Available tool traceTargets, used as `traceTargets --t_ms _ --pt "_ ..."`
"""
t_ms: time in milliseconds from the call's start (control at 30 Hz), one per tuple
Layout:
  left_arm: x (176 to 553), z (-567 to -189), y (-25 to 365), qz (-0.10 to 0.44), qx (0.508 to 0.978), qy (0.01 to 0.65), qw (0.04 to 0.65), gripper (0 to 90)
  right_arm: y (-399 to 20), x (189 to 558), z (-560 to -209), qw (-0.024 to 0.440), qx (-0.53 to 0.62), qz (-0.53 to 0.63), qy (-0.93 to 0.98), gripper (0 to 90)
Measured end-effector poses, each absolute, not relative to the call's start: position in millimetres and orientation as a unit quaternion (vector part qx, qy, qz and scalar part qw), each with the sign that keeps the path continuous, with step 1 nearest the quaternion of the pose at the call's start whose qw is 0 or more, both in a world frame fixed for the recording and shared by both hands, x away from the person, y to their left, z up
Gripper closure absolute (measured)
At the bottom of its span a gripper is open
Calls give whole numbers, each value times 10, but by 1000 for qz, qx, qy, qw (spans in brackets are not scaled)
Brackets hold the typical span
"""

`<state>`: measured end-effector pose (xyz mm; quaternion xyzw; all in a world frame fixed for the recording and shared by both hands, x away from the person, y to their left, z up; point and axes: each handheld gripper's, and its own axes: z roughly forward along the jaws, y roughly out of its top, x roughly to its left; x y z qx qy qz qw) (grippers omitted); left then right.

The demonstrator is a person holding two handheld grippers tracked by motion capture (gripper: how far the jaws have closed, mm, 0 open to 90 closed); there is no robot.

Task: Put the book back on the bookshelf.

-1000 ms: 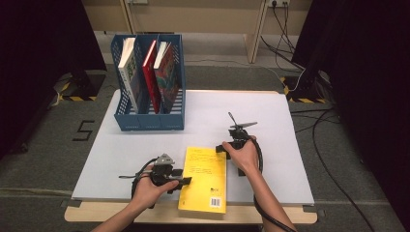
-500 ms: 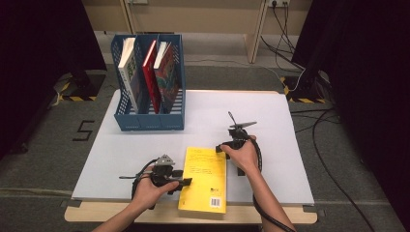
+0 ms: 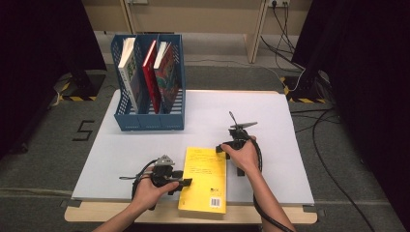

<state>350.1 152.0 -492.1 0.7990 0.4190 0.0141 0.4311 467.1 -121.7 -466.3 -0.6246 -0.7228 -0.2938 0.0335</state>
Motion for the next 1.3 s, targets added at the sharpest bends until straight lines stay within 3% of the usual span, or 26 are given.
traceTargets --t_ms 400,633,800,1000,1300 --pt "3490 -4934 1525 12 792 428 434 445 -1231 4642 -4643 34 -658 -293 -693 592" --pt "3485 -4942 1565 7 784 438 440 455 -1281 4606 -4370 40 -648 -314 -693 685" --pt "3485 -4943 1576 5 783 440 440 469 -1235 4568 -4256 28 -629 -321 -708 674" --pt "3481 -4947 1572 9 782 442 440 471 -1234 4595 -4373 40 -633 -305 -710 641" --pt "3478 -4942 1573 9 782 442 439 473 -1271 4583 -4406 49 -640 -311 -701 678"
